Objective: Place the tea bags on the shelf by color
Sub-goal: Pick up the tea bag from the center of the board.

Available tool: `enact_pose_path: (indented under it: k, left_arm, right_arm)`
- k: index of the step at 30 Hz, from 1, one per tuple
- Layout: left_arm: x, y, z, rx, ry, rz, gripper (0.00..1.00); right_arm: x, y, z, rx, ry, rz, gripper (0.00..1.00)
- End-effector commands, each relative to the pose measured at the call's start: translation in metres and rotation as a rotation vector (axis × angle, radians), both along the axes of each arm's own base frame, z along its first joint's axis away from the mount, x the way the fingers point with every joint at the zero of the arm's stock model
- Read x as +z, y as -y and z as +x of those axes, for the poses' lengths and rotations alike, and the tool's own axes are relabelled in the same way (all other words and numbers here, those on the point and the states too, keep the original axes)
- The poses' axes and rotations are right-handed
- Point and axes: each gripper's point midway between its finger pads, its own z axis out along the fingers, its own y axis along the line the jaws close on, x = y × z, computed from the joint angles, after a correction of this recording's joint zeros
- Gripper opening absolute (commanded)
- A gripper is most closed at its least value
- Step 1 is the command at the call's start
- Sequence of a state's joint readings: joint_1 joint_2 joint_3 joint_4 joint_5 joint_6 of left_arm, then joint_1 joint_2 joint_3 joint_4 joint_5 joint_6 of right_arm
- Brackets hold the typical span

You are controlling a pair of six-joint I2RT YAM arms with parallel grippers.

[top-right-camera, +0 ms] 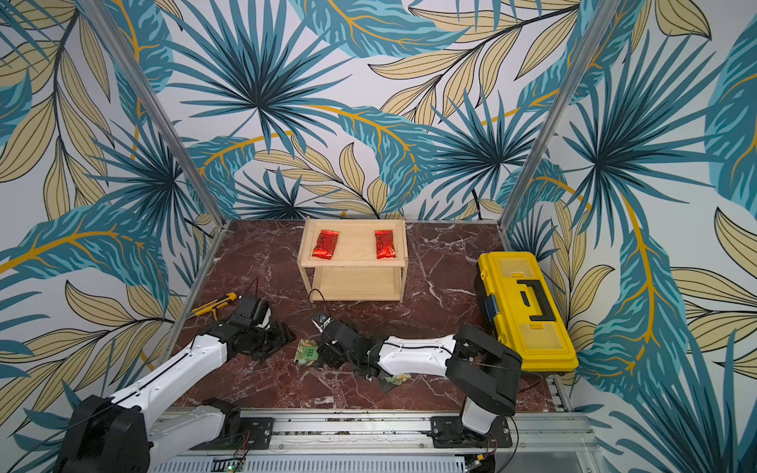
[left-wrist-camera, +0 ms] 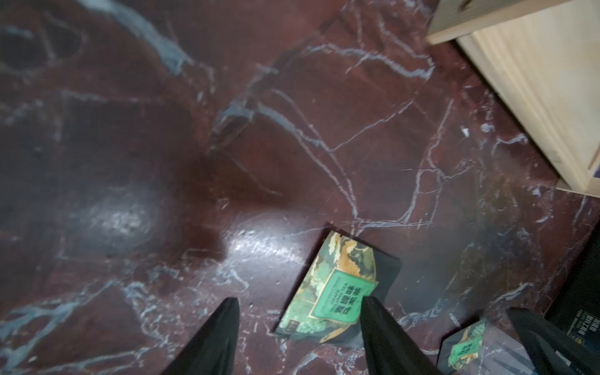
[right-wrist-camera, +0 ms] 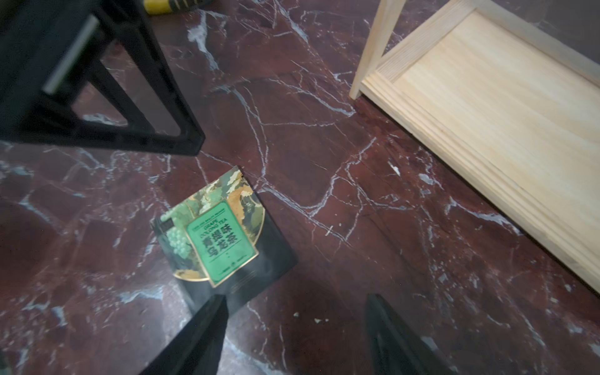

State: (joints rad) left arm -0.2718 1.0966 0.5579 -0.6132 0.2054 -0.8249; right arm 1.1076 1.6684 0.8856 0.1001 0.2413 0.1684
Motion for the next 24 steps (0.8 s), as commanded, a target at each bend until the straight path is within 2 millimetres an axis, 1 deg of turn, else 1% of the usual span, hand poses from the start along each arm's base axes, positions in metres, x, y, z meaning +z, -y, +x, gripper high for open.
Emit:
enact_pose_path:
  k: [1,3,5,7,9,12,15,18,20,21,22,24]
  left_arm:
    - [-0.001,-0.010,-0.013,0.044,-0.008,0.023,0.65]
    - [0.000,-0.011,-0.019,0.043,-0.015,0.023,0.65]
    - [-0.004,-0.011,-0.027,0.049,-0.038,0.016,0.65]
    - [-0.007,-0.011,-0.031,0.056,-0.046,0.006,0.65]
    - [-0.008,-0.008,-0.028,0.060,-0.037,-0.010,0.65]
    - [-0.010,-0.001,-0.019,0.048,-0.023,-0.042,0.65]
    - [-0.011,0.008,-0.008,0.004,-0.019,-0.061,0.65]
    - [-0.008,0.023,0.002,-0.073,0.016,-0.113,0.62]
    - [-0.005,0.033,0.001,-0.143,0.031,-0.151,0.56]
    - [-0.006,0.036,-0.004,-0.173,0.030,-0.161,0.55]
    - [-0.007,0.036,-0.008,-0.185,0.027,-0.167,0.55]
    - [-0.012,0.035,-0.017,-0.195,0.011,-0.168,0.54]
  right_arm:
    - [-0.011,-0.014,-0.017,0.074,-0.080,0.047,0.67]
    - [-0.017,-0.021,-0.015,0.101,-0.076,0.027,0.66]
    - [-0.017,-0.029,-0.011,0.129,-0.066,0.026,0.65]
    - [-0.021,-0.032,-0.007,0.147,-0.100,0.007,0.63]
    - [-0.028,-0.028,-0.007,0.143,-0.113,-0.007,0.62]
    - [-0.035,-0.016,-0.015,0.139,-0.134,-0.015,0.62]
    - [-0.041,-0.007,-0.022,0.125,-0.165,-0.013,0.61]
    - [-0.044,-0.004,-0.026,0.114,-0.191,0.010,0.57]
    - [-0.044,-0.004,-0.026,0.103,-0.193,0.017,0.51]
    - [-0.044,-0.005,-0.025,0.097,-0.192,0.021,0.48]
    - [-0.043,-0.005,-0.024,0.095,-0.190,0.024,0.46]
    - [-0.041,-0.006,-0.022,0.089,-0.187,0.031,0.45]
